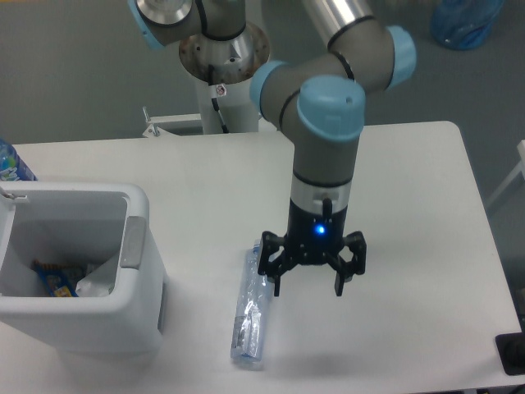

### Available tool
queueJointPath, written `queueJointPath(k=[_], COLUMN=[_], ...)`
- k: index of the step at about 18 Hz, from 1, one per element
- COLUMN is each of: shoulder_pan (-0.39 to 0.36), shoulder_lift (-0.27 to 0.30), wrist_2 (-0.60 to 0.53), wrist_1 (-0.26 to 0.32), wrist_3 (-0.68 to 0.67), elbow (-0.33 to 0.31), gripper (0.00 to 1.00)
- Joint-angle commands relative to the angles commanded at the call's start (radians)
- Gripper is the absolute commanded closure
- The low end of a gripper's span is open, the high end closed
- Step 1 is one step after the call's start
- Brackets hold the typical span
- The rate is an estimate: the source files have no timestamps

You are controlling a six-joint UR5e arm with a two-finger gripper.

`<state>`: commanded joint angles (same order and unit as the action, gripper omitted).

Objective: Place the trash in the trash can
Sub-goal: 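Move the open gripper over the clear plastic bottle and lower it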

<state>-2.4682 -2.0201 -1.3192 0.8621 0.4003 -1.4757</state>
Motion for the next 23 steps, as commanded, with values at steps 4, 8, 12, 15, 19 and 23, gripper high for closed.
queueJointPath(k=[4, 8, 12, 15, 19, 23], shoulder_pan=[0.052, 0.078, 0.101, 0.117, 0.124, 0.138], shoulder_lift=[-0.046, -0.084, -0.132, -0.157, -0.179, -0.201], wrist_2=[-0.103, -0.107, -0.107, -0.107, -0.107, -0.109], wrist_1=[0.005, 0.003, -0.044, -0.055, -0.060, -0.067], wrist_3=[-0.037, -0.066, -0.077, -0.078, -0.075, -0.069], elbow=[0.002, 0.006, 0.011, 0.002, 0.014, 0.014], gripper=[0.00, 0.00, 0.00, 0.00, 0.00, 0.00])
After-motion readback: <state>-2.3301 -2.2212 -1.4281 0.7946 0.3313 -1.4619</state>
